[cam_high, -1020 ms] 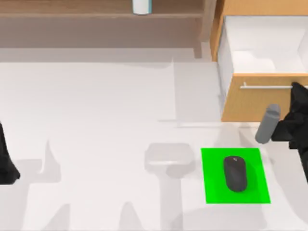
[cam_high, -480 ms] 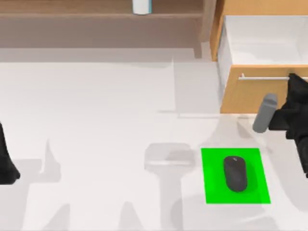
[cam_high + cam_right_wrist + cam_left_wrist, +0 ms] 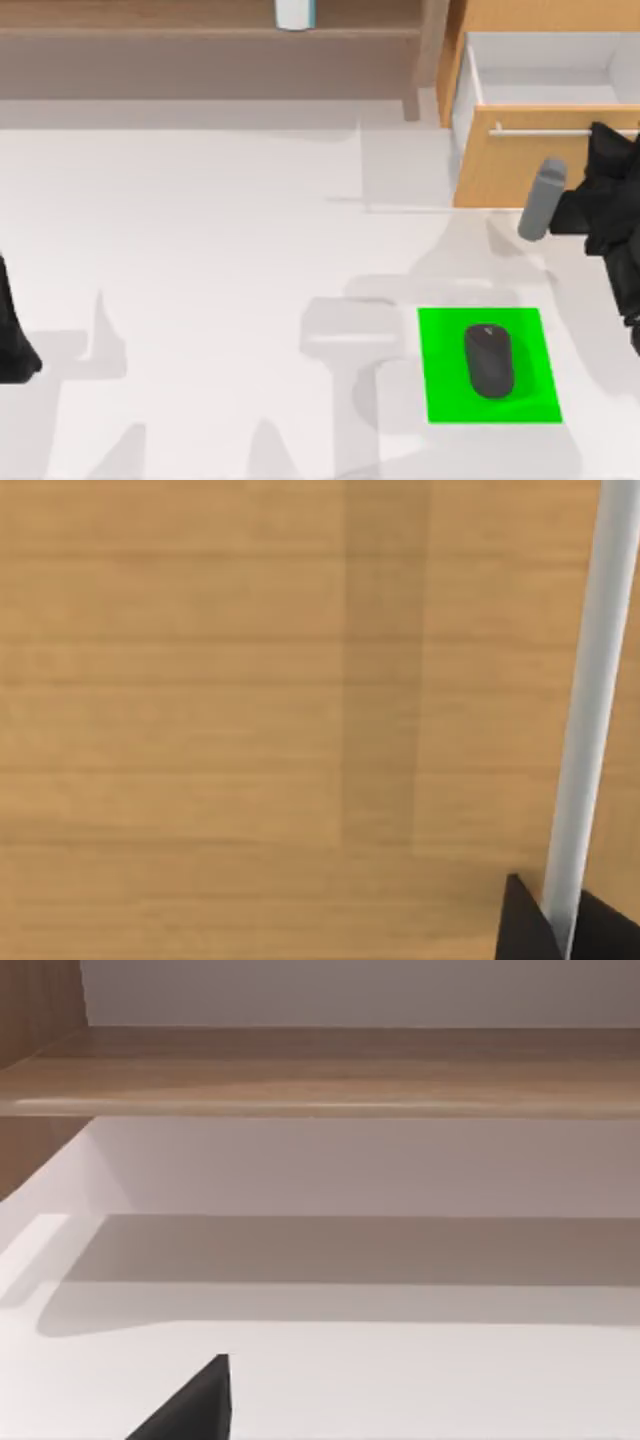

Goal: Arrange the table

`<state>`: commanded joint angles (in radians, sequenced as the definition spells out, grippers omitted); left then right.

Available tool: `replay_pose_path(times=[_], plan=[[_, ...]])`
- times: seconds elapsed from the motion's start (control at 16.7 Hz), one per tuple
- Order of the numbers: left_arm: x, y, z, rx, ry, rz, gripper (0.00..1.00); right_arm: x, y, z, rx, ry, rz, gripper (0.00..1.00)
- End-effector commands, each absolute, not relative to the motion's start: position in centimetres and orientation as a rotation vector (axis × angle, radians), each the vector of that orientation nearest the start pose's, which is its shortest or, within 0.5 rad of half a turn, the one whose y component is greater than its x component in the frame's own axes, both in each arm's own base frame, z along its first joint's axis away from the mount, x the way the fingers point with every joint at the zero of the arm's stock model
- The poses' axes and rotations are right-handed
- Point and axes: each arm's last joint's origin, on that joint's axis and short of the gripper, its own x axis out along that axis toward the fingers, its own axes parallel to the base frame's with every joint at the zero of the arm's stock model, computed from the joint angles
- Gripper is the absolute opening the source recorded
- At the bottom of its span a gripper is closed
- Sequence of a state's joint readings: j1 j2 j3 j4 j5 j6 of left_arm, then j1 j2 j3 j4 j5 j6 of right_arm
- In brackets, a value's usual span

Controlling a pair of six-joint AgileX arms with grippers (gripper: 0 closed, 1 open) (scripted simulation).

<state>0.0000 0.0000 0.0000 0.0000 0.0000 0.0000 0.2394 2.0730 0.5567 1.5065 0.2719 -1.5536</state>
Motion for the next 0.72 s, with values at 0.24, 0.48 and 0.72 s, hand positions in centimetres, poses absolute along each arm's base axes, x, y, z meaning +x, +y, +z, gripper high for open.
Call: replay_pose_path(times=[0.24,0.48,0.72], plan=[[10.6,-0.1,16.0,0.000,0.000,0.000,1.00,31.8,7.1,8.8,-1.568,0.014,-0.004,0.00],[10.6,-0.1,16.0,0.000,0.000,0.000,1.00,34.5,7.2,8.8,-1.568,0.011,-0.004,0.00],[10.6,-0.1,16.0,0.000,0.000,0.000,1.00,37.3,7.1,8.8,-1.567,0.011,-0.003,0.00]])
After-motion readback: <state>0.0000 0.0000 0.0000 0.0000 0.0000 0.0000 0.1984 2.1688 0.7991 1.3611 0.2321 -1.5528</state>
